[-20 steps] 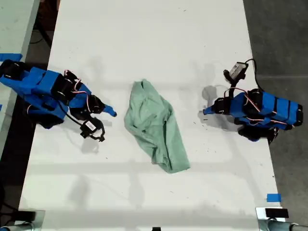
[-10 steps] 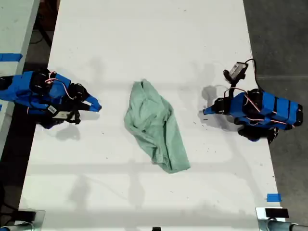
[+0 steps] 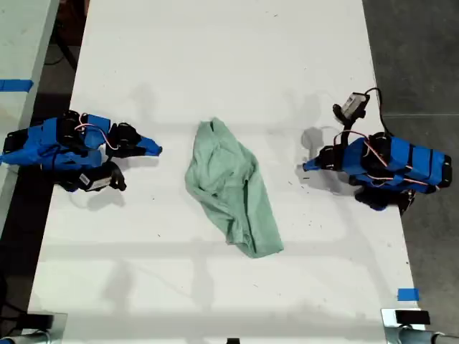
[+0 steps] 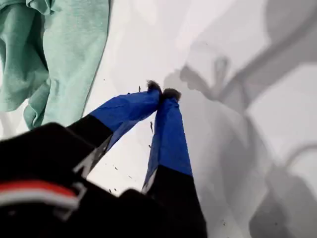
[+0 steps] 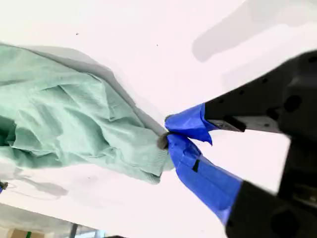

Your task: Fold t shirt

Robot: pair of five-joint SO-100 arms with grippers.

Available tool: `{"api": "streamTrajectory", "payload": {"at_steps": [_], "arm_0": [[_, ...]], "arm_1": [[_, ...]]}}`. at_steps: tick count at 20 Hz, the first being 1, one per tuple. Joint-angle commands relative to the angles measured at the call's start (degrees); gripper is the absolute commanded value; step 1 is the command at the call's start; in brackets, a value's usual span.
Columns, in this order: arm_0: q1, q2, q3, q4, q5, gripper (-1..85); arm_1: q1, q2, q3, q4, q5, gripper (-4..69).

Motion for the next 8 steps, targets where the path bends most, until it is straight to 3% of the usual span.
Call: {"api": "streamTrajectory", "payload": {"at_steps": [1, 3, 5, 8], "arm_0": [[-5.3, 0.4, 0.8, 3.9, 1.1, -0.3], [-8.3, 0.4, 1.3, 4.2, 4.8, -0.2], [-11.8, 0.4, 1.3, 3.3, 13.4, -0.2], [-13.5, 0.4, 1.1, 3.1, 14.9, -0.2]], "arm_1": [[-0.2, -0.1, 1.6, 0.3, 0.4, 1.5], [-0.4, 0.1, 1.6, 0.3, 0.4, 1.5], [-0.4, 0.3, 1.6, 0.3, 0.3, 1.5], [-1.1, 0.4, 1.6, 0.3, 0.3, 1.5]]}}
